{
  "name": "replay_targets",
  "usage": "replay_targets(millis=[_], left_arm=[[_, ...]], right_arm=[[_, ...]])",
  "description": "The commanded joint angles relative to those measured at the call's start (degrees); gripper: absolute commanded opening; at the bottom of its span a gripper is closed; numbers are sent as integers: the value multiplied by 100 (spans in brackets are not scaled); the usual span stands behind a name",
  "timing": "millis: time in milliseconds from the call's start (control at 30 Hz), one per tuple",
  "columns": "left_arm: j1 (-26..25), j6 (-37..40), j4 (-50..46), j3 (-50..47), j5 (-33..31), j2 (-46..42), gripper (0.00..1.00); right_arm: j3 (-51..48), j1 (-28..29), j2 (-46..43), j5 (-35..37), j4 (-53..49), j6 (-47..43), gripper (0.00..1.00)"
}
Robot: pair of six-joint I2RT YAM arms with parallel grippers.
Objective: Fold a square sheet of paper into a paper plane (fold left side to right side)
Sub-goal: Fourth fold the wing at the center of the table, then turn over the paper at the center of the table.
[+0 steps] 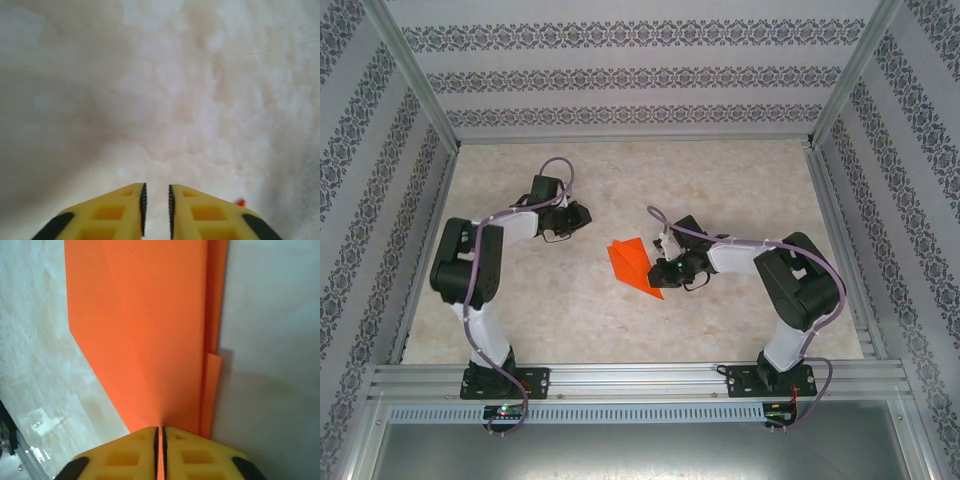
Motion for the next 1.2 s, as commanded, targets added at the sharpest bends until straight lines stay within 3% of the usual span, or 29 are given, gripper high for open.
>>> replay_targets(millis=[0,67,200,367,800,1033,1167], left_arm=[[-13,-276,278,-562,75,-806,29],[-61,-560,522,-1013,167,-1190,35],[-324,-1044,788,-1623,277,-1661,41],[-876,-1788,1660,-2128,379,-1613,43],[-1467,-1934,1793,-1628,239,-783,48],[-1523,-1944,1741,-1509,240,-640,49],[-1550,-1943,1738,-1478,248,-600,49]], right_arm=[[-128,-172,-654,305,130,55,26],[-214,-367,-941,351,363,50,36],[-213,-677,-1001,215,628,38,46],[-257,-793,-650,-125,1115,288,46],[215,-559,387,-586,1657,365,45],[389,-459,616,-729,1799,418,38],[393,-488,621,-805,1798,427,16]])
